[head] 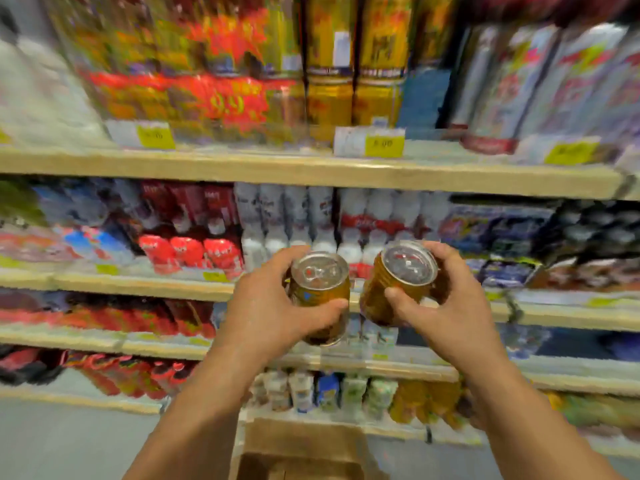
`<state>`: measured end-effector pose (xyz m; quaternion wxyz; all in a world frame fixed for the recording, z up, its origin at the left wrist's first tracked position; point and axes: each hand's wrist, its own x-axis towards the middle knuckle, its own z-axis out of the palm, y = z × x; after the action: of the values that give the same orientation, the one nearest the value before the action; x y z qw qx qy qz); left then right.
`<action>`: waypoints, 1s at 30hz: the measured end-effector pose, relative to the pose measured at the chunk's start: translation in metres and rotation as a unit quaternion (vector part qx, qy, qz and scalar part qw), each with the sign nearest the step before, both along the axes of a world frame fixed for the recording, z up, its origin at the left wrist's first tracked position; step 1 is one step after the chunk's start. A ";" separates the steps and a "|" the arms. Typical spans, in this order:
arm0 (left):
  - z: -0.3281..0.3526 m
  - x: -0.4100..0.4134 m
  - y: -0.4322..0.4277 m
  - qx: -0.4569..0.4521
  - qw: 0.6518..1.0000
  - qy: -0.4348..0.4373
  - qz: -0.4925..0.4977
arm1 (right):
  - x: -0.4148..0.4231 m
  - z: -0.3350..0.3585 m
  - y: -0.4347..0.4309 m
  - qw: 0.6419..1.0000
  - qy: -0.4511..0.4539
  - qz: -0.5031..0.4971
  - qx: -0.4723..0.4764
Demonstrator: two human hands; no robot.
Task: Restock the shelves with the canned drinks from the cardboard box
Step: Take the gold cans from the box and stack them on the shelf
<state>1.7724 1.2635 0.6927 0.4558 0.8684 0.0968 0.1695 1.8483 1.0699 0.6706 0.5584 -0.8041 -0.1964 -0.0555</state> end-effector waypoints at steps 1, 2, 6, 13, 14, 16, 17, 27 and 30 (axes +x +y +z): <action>0.022 0.000 -0.003 0.014 1.000 -0.005 0.001 | -0.001 0.022 -0.003 1.000 -0.011 0.002 0.006; 0.042 0.000 -0.006 0.020 1.000 -0.007 -0.003 | -0.002 0.042 -0.007 1.000 -0.021 0.004 0.012; 0.111 -0.005 -0.012 0.043 0.998 -0.033 -0.015 | -0.009 0.109 -0.018 0.999 -0.040 0.009 0.030; 0.179 0.002 -0.004 0.049 0.996 -0.047 -0.062 | -0.011 0.180 -0.024 0.999 -0.035 -0.015 0.022; 0.184 0.005 -0.002 0.054 0.995 -0.048 -0.069 | -0.010 0.184 -0.022 0.999 -0.037 -0.022 0.025; 0.191 0.011 0.005 0.063 0.994 -0.045 -0.080 | -0.008 0.190 -0.017 0.998 -0.045 -0.043 0.031; 0.193 0.015 0.008 0.070 0.993 -0.043 -0.083 | -0.006 0.190 -0.016 0.997 -0.047 -0.053 0.035; 0.194 0.049 0.018 0.068 0.993 -0.044 -0.082 | 0.060 0.216 -0.012 0.991 -0.061 -0.101 0.068; 0.189 0.059 0.016 0.044 0.995 -0.045 -0.071 | 0.098 0.224 -0.005 0.992 -0.056 -0.097 0.056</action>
<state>1.8311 1.2800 0.8819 0.4316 0.8839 0.0065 0.1799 1.9467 1.0646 0.8945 0.5825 -0.7825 -0.1449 -0.1657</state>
